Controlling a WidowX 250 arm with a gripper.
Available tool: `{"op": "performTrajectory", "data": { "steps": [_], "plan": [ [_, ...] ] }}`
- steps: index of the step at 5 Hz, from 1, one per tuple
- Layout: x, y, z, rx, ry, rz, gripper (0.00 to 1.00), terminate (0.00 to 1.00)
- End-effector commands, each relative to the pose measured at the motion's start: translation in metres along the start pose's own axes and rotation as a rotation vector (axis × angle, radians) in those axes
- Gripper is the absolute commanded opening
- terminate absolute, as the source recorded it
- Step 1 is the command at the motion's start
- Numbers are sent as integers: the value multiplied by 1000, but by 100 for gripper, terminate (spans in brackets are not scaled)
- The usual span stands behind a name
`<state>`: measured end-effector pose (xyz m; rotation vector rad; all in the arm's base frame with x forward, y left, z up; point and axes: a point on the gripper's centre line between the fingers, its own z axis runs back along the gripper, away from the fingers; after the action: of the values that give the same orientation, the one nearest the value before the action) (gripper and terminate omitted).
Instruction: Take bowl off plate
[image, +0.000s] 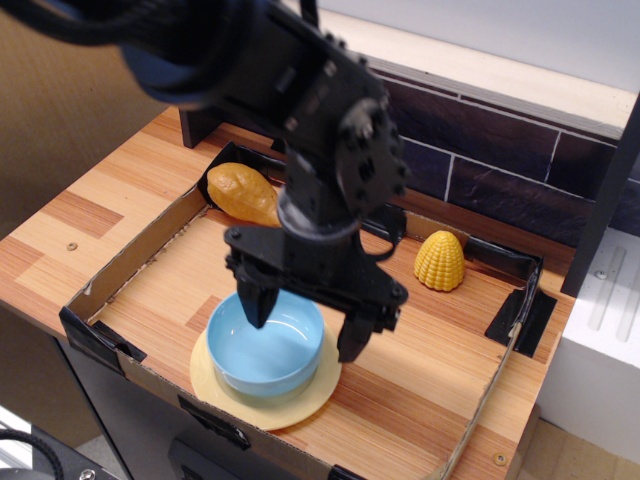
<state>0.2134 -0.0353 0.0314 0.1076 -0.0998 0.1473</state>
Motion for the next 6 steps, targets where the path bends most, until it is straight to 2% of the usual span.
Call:
{"op": "performTrajectory", "data": {
  "steps": [1,2,3,4,6],
  "plan": [
    [3,-15,-15,-6,-23,27,100,0],
    [3,-13,-17,4,-40,41,0,0],
    [0,-12,-15,1,-38,36,0,0],
    [0,-10,-9,-11,-65,30,0,0],
    [8,-3,31,-92,-120,83,0,0]
  ]
}}
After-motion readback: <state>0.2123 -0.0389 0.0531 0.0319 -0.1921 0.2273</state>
